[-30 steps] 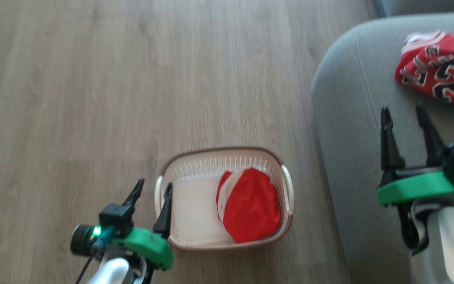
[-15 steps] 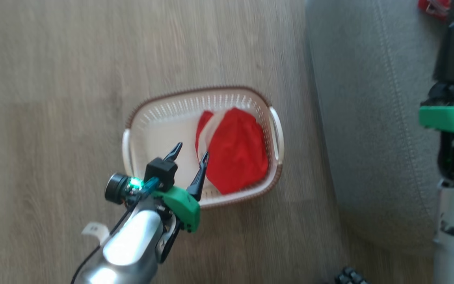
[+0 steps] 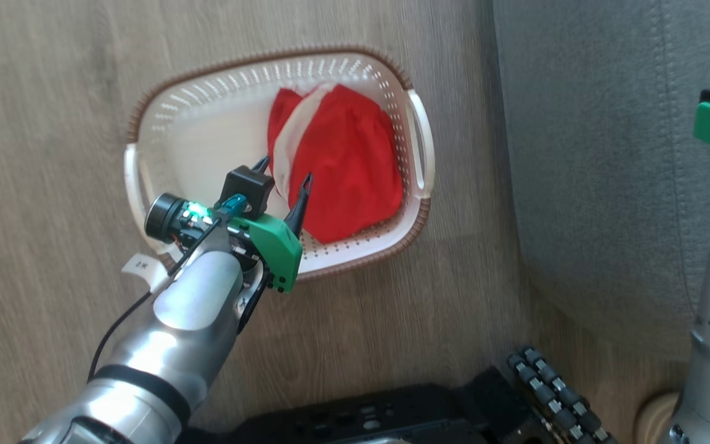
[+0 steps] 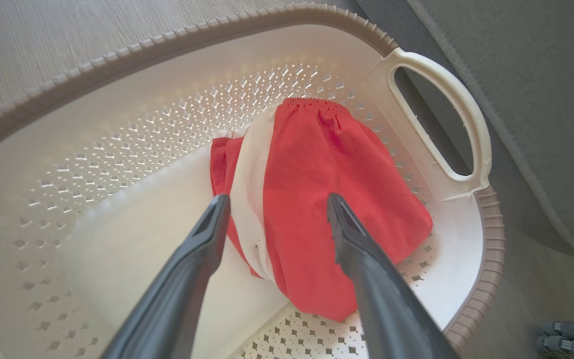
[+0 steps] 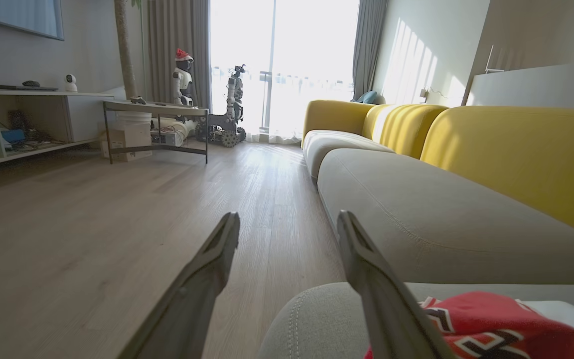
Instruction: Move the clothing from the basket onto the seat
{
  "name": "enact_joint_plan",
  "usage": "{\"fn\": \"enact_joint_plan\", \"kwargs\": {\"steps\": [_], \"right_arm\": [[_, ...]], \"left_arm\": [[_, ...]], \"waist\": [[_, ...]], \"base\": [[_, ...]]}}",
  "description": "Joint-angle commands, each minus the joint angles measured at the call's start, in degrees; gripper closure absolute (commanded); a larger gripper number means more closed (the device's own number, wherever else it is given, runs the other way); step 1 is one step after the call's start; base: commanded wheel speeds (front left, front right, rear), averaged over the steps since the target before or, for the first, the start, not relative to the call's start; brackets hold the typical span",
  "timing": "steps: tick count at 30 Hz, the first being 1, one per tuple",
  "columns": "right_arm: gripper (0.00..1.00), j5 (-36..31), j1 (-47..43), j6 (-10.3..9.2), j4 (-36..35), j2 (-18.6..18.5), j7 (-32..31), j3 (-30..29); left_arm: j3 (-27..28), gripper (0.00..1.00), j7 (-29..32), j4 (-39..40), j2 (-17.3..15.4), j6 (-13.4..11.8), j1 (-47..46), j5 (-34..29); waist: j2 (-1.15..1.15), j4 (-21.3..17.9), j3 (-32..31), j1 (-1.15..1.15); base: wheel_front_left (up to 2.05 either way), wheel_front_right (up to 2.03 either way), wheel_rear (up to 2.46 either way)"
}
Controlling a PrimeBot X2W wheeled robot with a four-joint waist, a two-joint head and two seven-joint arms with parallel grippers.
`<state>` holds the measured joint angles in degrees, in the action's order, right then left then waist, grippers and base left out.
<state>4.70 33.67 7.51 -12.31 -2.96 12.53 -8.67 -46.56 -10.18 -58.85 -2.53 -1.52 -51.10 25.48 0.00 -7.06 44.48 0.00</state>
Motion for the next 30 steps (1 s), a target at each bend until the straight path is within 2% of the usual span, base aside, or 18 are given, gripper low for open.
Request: {"fn": "enact_joint_plan", "kwargs": {"steps": [1, 11, 26, 27, 28, 29, 30], "right_arm": [[0.00, 0.54, 0.10, -0.02, -3.05, 0.08, -0.25, 1.32], [0.00, 1.97, 2.00, -0.02, -5.82, 0.08, 0.05, 2.95], [0.00, 2.64, 2.51, -0.02, -7.70, 0.08, 0.46, 4.84], [0.00, 2.64, 2.56, -0.02, -7.77, 0.08, 0.48, 4.91], [0.00, 2.65, 2.58, -0.02, -7.85, 0.08, 0.50, 4.98], [0.00, 2.63, 2.57, -0.02, -7.87, 0.08, 0.55, 5.02], [0.00, 2.57, 2.56, -0.02, -7.82, 0.08, 0.62, 4.99]], "left_arm": [[-0.12, 0.00, 0.15, 0.19, -0.37, -0.09, 0.60, 0.76], [-5.65, 0.00, 3.06, -2.92, -0.35, -0.38, -2.76, 3.85], [-9.02, 0.00, 5.25, -8.70, -0.35, -2.23, -7.22, 7.43], [-9.21, 0.06, 5.31, -8.94, -0.35, -2.26, -7.39, 7.60], [-9.41, 0.50, 5.35, -9.08, -0.35, -2.28, -7.54, 7.78], [-9.54, 0.85, 5.19, -8.97, -0.35, -2.20, -7.64, 8.06], [-9.64, 1.00, 4.92, -8.74, -0.35, -2.10, -7.68, 8.40]], "waist": [[0.00, -1.21, 2.97, 0.00], [0.00, -2.94, 8.09, 0.00], [0.00, -5.70, 11.96, 0.00], [0.00, -5.76, 12.07, 0.00], [0.00, -5.83, 12.16, 0.00], [0.00, -5.88, 12.20, 0.00], [0.00, -5.85, 12.15, 0.00]], "base": [[0.00, 0.00, 0.00], [0.00, 0.00, 0.00], [0.00, 0.00, 0.00], [0.00, 0.00, 0.00], [0.00, 0.00, 0.00], [0.00, 0.00, 0.00], [0.00, 0.00, 0.00]]}}
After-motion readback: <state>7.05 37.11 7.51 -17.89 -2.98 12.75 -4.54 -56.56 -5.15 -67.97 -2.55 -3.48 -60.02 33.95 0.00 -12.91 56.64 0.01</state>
